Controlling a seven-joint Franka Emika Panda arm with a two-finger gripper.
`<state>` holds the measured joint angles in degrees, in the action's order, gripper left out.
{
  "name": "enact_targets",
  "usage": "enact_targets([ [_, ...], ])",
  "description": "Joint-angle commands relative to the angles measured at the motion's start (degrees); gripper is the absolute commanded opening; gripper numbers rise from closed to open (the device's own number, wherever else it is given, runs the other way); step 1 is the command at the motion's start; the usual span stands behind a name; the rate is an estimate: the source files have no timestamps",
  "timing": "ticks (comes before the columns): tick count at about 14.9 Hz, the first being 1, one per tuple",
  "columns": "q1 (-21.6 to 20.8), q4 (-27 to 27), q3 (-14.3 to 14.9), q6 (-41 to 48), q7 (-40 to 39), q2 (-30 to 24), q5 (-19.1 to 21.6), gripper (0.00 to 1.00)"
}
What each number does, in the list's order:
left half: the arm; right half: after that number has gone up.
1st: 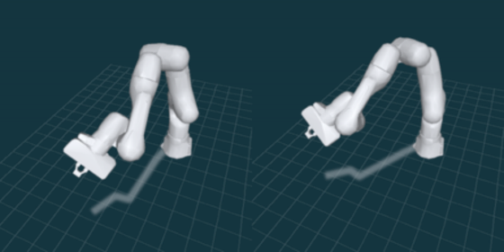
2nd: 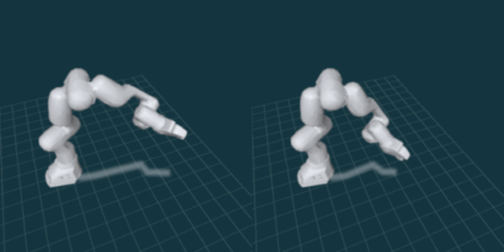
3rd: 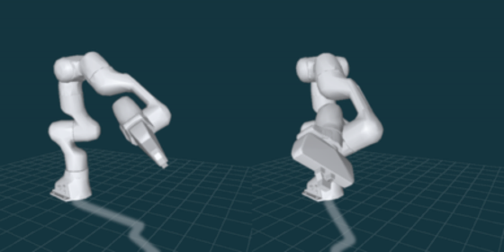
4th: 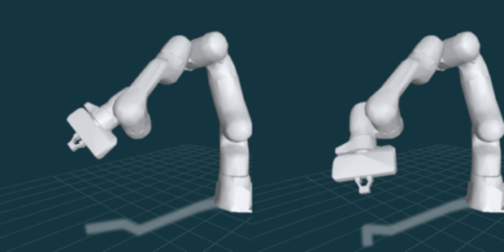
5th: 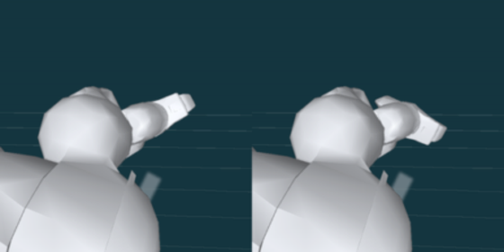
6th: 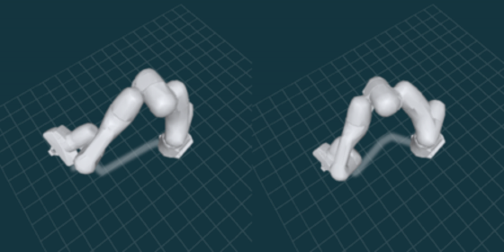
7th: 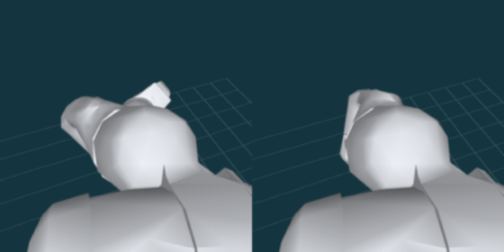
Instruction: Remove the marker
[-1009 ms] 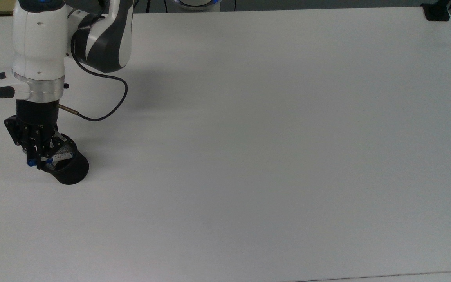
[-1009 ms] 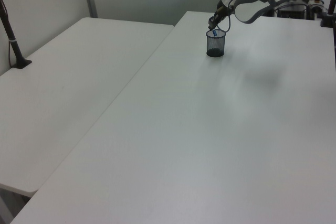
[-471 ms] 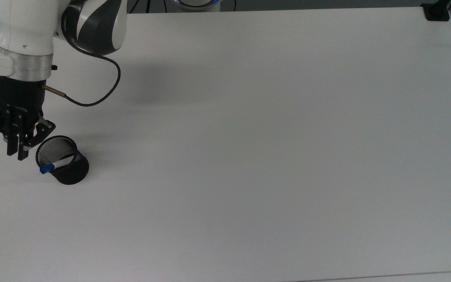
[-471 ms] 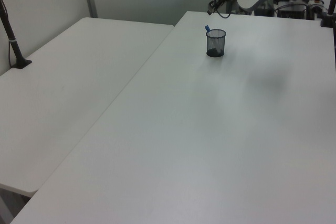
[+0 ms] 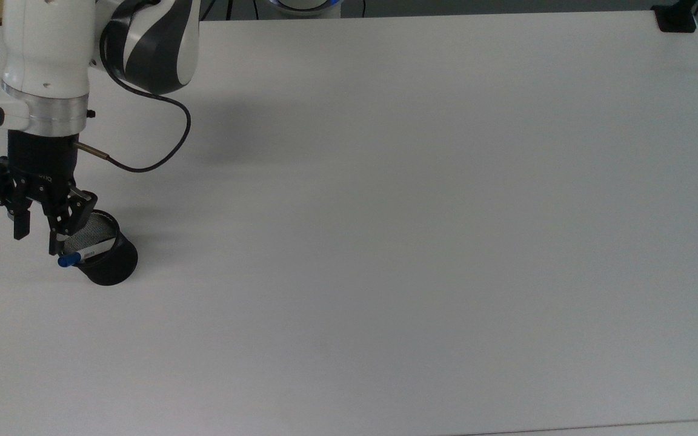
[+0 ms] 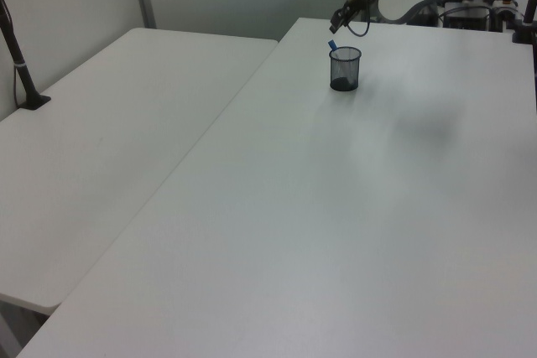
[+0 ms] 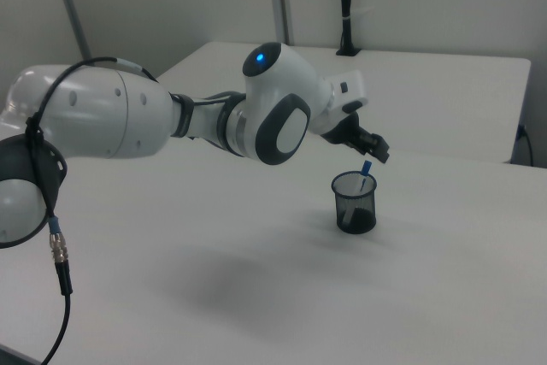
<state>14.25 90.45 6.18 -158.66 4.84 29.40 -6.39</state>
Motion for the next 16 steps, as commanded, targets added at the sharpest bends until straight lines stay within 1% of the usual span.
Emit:
enact_targets([
  [1, -0.7, 0.9, 0.3, -1.0, 0.4, 0.5, 0.1, 0.73],
  [5, -1.0, 0.9, 0.3, -1.0, 0.4, 1.4, -0.2, 0.72],
  [7, -0.9, 0.9, 0.3, -1.0, 0.4, 1.6, -0.4, 0.68],
  [16, -1.8, 0.9, 0.3, -1.0, 0.4, 1.9, -0.3, 0.65],
])
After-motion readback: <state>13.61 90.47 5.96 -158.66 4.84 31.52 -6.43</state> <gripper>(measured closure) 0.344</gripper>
